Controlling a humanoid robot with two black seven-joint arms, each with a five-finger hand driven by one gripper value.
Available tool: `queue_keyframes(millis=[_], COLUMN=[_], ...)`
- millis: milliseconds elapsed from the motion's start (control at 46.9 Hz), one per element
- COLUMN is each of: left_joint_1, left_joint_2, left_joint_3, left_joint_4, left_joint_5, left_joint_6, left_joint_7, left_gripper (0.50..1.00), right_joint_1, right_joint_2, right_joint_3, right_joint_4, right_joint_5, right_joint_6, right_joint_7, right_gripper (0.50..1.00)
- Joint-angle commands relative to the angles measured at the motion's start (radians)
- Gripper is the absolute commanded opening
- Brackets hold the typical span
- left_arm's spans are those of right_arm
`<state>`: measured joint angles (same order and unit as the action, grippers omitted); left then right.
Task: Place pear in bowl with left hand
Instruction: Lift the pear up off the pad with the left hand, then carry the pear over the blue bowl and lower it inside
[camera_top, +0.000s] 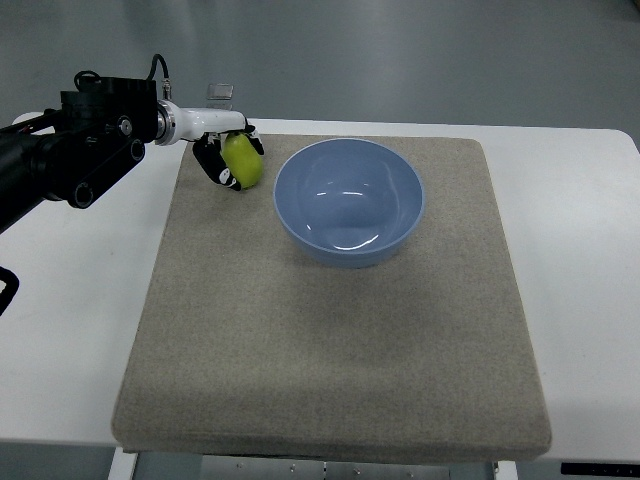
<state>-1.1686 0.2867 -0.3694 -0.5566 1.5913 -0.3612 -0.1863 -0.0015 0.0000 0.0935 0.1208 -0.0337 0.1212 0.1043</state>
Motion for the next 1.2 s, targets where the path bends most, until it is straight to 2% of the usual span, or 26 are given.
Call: queue_keyframes(millis=[0, 427, 811, 896, 1046, 1174], left_joint_1=[0.006, -0.016, -0.092, -0.094, -0.088, -0.088], left_joint_2=[0.002, 0.100, 0.111, 0.158, 0.239, 0.273], left_joint_3=[0.000, -0.031, -0.022, -0.025, -0.031, -0.033], left_joint_4=[-0.002, -0.088, -0.052, -0.095, -0.233, -0.328], left_joint_5=[-0.005, -0.034, -0.169, -0.172, -0.175, -0.178], left_joint_6=[0.036, 0.028, -0.016, -0.018, -0.019, -0.042], left_joint_7=[-0.001, 0.001, -0.001, -0.001, -0.001, -0.001], left_gripper=[0.500, 0.500, 0.500, 0.500, 0.500, 0.500], right_joint_1=[0.000, 0.000, 0.000, 0.002, 0.000, 0.000], right_joint_2=[0.000, 0.000, 0.000, 0.000, 0.000, 0.000], right_joint_3=[0.000, 0.000, 0.000, 0.000, 0.000, 0.000], right_joint_4=[0.000, 0.000, 0.000, 0.000, 0.000, 0.000], right_joint_5=[0.000, 0.000, 0.000, 0.000, 0.000, 0.000], right_joint_6=[0.000, 0.000, 0.000, 0.000, 0.000, 0.000], right_joint_7=[0.000, 0.000, 0.000, 0.000, 0.000, 0.000], right_gripper=[0.926, 0.926, 0.926, 0.926, 0.926, 0.926])
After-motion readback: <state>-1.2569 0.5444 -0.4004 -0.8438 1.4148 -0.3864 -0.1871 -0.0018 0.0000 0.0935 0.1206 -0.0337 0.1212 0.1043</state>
